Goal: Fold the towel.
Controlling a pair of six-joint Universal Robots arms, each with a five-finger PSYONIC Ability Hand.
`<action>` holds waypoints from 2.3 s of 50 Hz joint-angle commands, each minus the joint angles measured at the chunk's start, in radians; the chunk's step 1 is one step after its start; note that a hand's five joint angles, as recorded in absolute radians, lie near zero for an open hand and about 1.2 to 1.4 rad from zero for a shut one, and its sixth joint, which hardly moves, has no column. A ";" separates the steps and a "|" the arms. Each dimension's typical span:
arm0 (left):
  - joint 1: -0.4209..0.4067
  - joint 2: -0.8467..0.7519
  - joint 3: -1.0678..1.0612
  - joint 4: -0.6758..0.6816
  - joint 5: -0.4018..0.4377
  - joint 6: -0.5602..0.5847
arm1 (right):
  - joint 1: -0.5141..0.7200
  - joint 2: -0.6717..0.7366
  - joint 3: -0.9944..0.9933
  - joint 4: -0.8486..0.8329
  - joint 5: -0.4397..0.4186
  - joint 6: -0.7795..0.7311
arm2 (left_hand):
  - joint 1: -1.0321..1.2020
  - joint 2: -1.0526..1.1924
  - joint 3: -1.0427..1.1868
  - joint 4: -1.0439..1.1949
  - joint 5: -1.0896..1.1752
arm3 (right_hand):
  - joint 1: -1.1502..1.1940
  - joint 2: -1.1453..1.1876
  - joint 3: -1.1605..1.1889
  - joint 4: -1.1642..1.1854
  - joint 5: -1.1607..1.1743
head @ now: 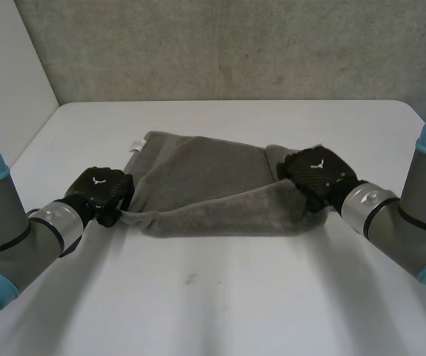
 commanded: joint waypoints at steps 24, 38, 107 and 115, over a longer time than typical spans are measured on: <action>0.001 -0.003 0.001 0.000 0.000 -0.002 | -0.086 0.553 -1.011 0.566 0.028 0.079 | 0.201 0.179 0.180 0.179 0.190 | 0.049 0.035 0.042 0.042 0.080; -0.001 -0.005 0.003 0.000 0.000 -0.002 | -0.108 0.697 -1.150 0.689 0.028 0.078 | 0.201 0.179 0.180 0.179 0.190 | 0.049 0.035 0.042 0.042 0.080; -0.002 0.583 0.222 -0.188 -0.003 -0.101 | -0.164 -0.274 -0.625 0.640 -0.033 0.006 | 0.201 0.179 0.180 0.179 0.190 | 0.937 0.924 0.930 0.931 0.969; 0.015 0.571 0.300 -0.278 -0.006 -0.101 | -0.172 -0.358 -0.570 0.650 -0.028 -0.065 | 0.201 0.179 0.180 0.179 0.190 | 0.937 0.924 0.930 0.931 0.969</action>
